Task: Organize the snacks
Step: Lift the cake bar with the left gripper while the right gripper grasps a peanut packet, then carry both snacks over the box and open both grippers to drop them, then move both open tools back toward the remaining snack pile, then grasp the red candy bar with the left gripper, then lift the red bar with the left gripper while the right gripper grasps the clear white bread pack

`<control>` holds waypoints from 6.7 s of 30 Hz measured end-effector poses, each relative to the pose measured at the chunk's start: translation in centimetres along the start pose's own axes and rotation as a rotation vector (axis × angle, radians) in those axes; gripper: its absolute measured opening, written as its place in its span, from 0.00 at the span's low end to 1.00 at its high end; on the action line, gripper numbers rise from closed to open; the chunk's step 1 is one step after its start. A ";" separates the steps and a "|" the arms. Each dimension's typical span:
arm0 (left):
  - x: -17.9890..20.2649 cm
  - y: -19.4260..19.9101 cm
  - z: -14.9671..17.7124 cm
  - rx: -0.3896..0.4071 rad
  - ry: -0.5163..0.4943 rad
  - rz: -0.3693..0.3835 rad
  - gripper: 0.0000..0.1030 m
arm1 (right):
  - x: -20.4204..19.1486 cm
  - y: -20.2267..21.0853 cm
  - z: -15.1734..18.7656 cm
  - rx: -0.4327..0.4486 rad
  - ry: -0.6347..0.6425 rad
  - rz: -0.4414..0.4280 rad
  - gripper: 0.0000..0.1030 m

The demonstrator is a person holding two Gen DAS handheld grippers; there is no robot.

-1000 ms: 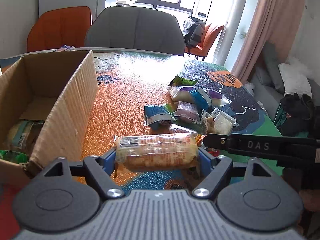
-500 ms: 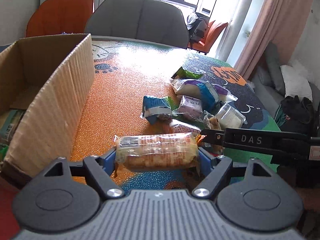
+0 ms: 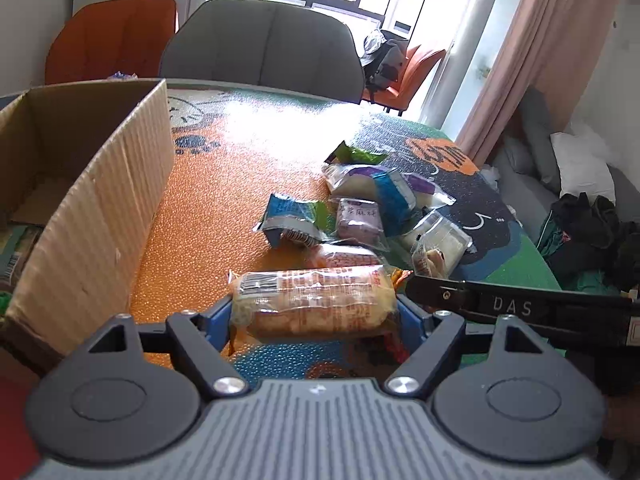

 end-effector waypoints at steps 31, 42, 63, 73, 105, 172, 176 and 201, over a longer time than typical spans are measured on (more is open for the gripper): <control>-2.0 7.0 -7.0 0.146 -0.065 -0.026 0.77 | -6.8 5.0 -4.3 0.153 0.091 -0.038 0.14; -6.2 9.0 -7.4 0.154 -0.052 -0.064 0.77 | -11.7 3.7 -4.3 0.146 0.134 -0.094 0.14; -16.1 9.7 -6.2 0.136 0.091 -0.131 0.78 | -20.4 0.1 -2.9 0.092 0.220 -0.174 0.15; -18.3 10.1 -5.1 0.128 0.158 -0.131 0.87 | -21.5 -1.0 -2.1 0.060 0.228 -0.168 0.15; -15.6 10.3 -4.5 0.112 0.157 -0.151 0.95 | -15.3 1.6 -2.8 0.077 0.099 -0.130 0.57; 3.9 -2.9 -0.4 -0.085 0.113 0.053 0.40 | 6.9 6.8 -1.3 0.100 -0.184 0.044 1.00; 3.9 -4.0 -0.1 -0.101 0.121 0.047 0.33 | 7.4 6.6 -1.2 0.096 -0.193 0.046 1.00; 1.5 -2.9 -1.5 -0.056 0.044 -0.014 0.17 | 5.5 1.9 -1.9 0.064 -0.164 0.029 0.93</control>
Point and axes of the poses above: each gripper's, at about its wrist camera, not at the fingertips, and y roughly against the way its jaws point, x to its right, z to its underside, the point moved 7 cm from there along -y, roughly the way its jaws point, and after that the axes turned 6 degrees about -y, right-handed, at the moved point
